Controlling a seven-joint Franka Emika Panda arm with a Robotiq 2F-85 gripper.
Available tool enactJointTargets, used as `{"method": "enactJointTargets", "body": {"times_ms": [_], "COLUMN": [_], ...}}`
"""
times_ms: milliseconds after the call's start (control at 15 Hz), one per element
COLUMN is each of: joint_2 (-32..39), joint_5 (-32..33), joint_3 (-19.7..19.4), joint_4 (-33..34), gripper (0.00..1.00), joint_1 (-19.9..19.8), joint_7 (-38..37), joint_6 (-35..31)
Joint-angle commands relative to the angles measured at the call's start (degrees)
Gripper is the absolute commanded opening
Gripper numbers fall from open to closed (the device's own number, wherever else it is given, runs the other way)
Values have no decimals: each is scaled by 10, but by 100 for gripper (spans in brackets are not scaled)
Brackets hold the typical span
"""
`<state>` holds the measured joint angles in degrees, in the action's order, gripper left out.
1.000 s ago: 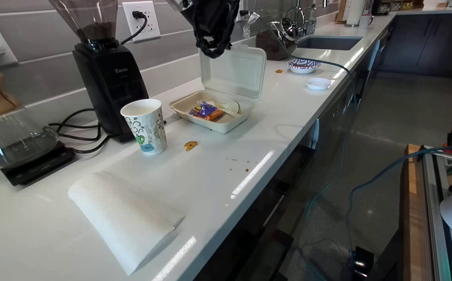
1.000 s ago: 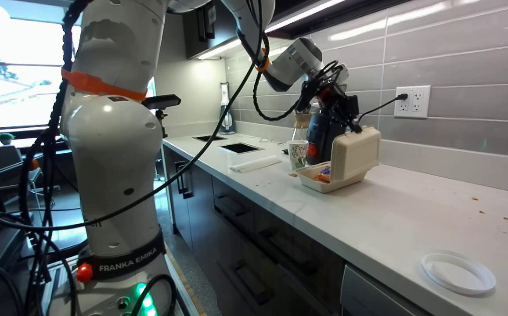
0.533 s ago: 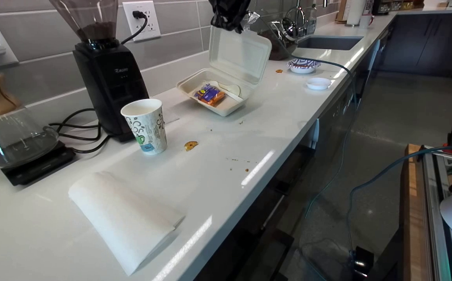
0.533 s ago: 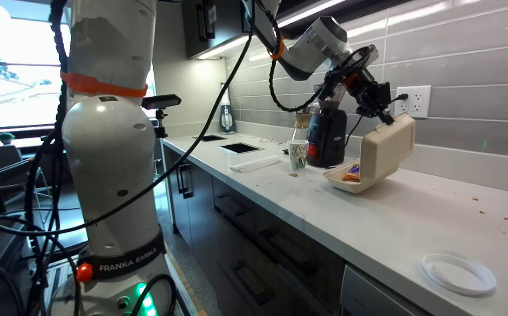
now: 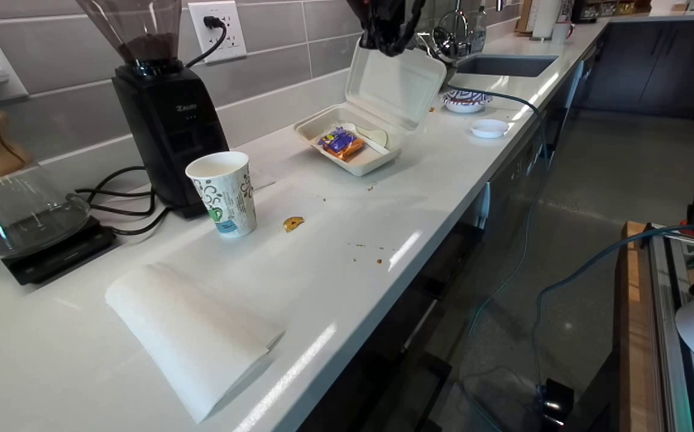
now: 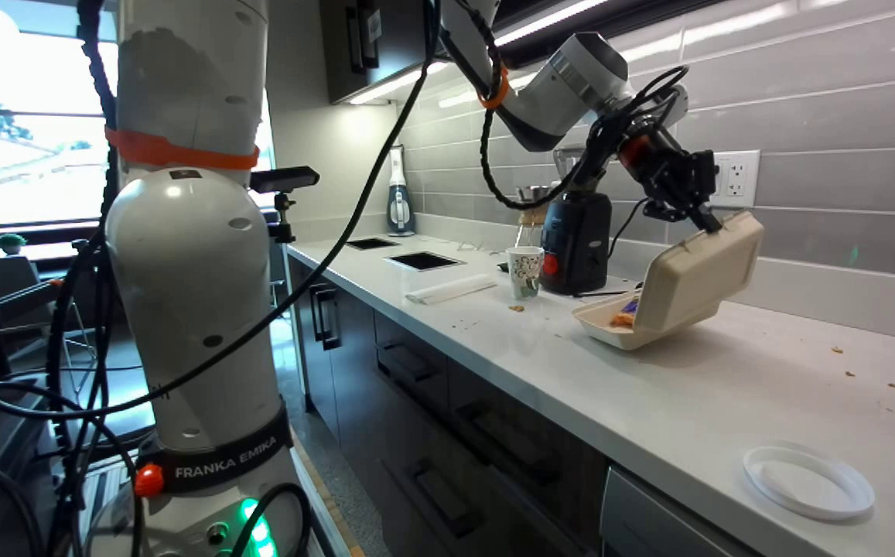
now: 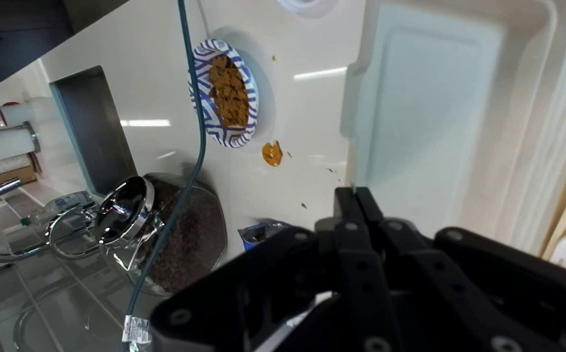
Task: Close the food pack.
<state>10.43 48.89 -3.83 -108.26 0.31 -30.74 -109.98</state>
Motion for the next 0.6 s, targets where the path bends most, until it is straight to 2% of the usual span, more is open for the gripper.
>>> {"method": "enactJointTargets", "body": {"times_ms": [0, 533], "joint_2": [-3, -2], "joint_5": [35, 114], "joint_3": [-6, -5], "joint_4": [-37, -83], "gripper": [1, 1], "joint_1": [-6, -6], "joint_7": [32, 42], "joint_6": [11, 13]}}
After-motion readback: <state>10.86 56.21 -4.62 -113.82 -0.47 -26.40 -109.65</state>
